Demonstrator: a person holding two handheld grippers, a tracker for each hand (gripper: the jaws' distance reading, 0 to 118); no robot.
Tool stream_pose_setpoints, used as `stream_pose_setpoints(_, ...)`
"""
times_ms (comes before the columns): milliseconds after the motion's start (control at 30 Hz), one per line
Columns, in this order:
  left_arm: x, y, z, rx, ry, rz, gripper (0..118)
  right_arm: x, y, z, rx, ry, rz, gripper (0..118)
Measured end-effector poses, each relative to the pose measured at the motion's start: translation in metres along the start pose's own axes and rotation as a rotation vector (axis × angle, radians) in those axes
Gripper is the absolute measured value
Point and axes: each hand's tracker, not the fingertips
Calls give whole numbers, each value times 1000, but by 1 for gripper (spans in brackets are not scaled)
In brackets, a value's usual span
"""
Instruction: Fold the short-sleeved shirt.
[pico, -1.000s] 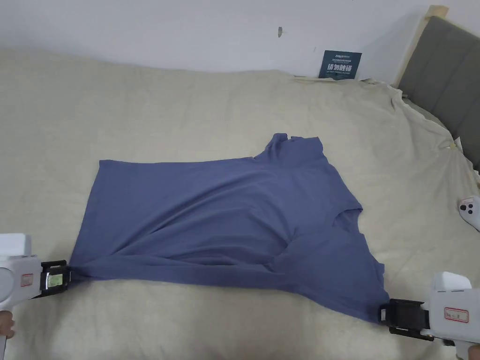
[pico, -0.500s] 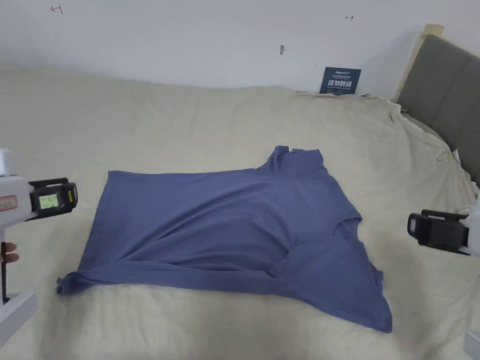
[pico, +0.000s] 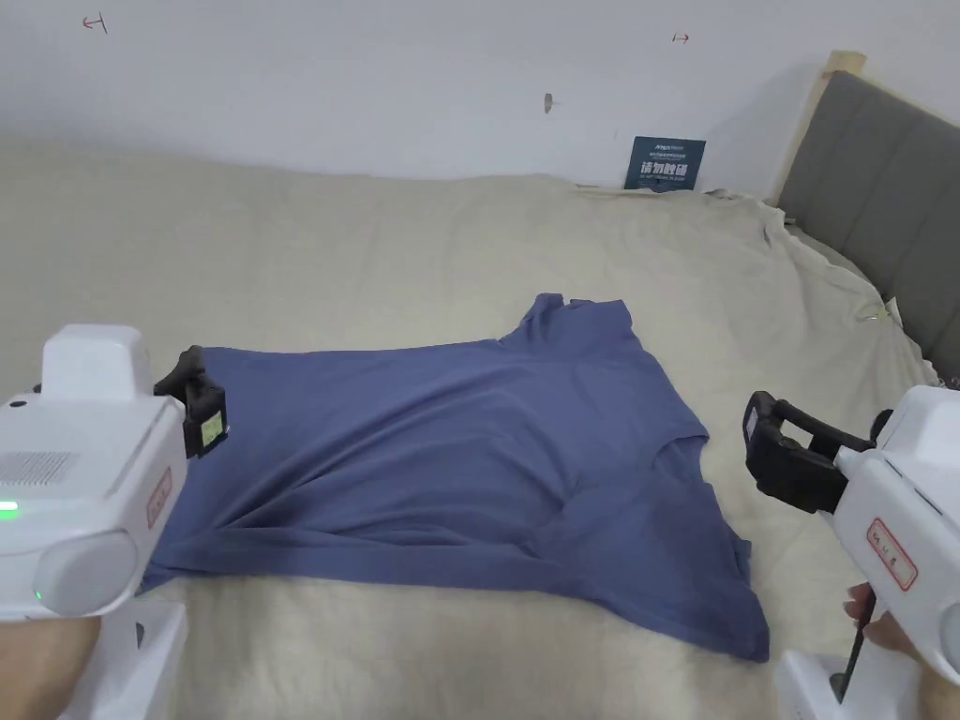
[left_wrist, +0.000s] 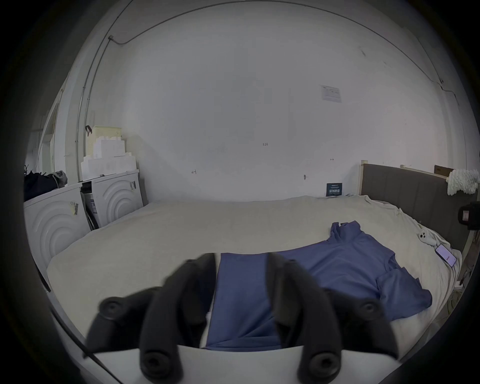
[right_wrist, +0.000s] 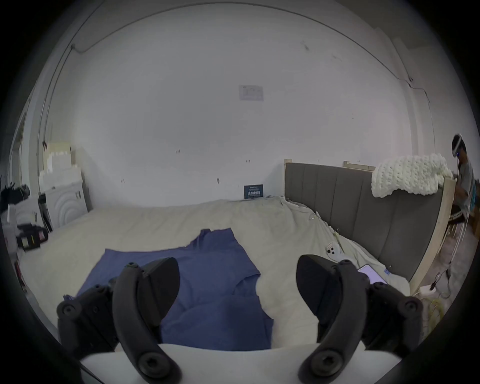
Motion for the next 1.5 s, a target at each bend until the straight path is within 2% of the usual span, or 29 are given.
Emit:
stream_pose_setpoints(33,2,-2,1,7,-2,0,26,-1,0,2,5,8,-6,87)
stream_pose_setpoints(67,3,-4,2,12,-1,5,19,-3,-1,4,6,11,-7,74)
stream_pose_setpoints(100,4,-4,3,10,-5,15,13,-4,0,3,4,23,-7,50)
stream_pose_setpoints(167,4,-6,5,7,-20,40,3,-9,-3,4,3,27,3,20)
stream_pose_setpoints(200,5,-7,6,5,-18,42,0,-11,-4,4,3,27,12,9)
stream_pose_setpoints(267,5,-9,5,-5,-18,37,0,-14,-5,3,-7,36,25,1)
stream_pose_setpoints(800,4,-19,11,-38,-31,72,0,-17,-10,-1,-44,26,17,0)
stream_pose_setpoints(1033,2,-22,11,-49,-32,70,0,-5,7,-26,-176,35,28,0)
stream_pose_setpoints(1100,2,-24,12,-55,-26,56,0,1,12,-38,-208,29,12,7)
stream_pose_setpoints(1133,2,-24,11,-58,-29,54,0,4,13,-41,-216,25,7,17)
stream_pose_setpoints(1167,2,-25,11,-60,-29,54,0,6,15,-46,-255,26,8,34)
stream_pose_setpoints(1200,2,-25,12,-62,-29,55,0,9,15,-52,-298,28,16,63)
stream_pose_setpoints(1233,2,-26,12,-63,-30,55,0,10,14,-56,-326,27,25,80)
stream_pose_setpoints(1267,3,-26,12,-65,-29,53,0,12,13,-61,-356,24,28,91)
stream_pose_setpoints(1400,4,-27,11,-69,-32,55,0,17,2,-78,-477,28,33,96)
stream_pose_setpoints(1500,5,-28,11,-73,-37,52,0,24,-16,-97,-590,10,-5,96)
